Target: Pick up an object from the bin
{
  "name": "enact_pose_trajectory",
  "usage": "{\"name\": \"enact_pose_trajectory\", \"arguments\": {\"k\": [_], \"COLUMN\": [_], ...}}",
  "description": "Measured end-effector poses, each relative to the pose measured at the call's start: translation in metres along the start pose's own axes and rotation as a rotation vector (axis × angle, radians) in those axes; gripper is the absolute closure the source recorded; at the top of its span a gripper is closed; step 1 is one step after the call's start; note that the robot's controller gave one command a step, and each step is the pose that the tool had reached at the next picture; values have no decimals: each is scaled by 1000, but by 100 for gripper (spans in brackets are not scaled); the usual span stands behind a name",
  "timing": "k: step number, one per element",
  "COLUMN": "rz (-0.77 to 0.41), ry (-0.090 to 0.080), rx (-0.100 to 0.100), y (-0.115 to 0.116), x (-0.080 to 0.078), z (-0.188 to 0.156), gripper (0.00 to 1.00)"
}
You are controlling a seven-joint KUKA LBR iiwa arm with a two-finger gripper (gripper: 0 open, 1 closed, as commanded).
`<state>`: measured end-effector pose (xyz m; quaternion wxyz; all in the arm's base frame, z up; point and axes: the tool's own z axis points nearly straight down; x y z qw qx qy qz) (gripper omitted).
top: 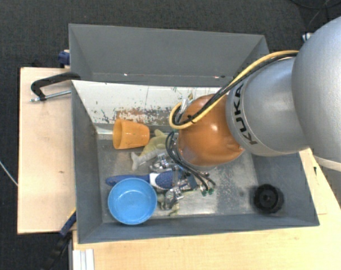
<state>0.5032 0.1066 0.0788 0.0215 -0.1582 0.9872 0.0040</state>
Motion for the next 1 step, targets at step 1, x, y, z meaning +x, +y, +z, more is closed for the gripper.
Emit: {"name": "enact_pose_trajectory", "arguments": {"k": [1], "rz": [-90], "ry": [31], "rx": [0], "y": [9], "x": [-12], "z": [-174], "gripper": [100]}}
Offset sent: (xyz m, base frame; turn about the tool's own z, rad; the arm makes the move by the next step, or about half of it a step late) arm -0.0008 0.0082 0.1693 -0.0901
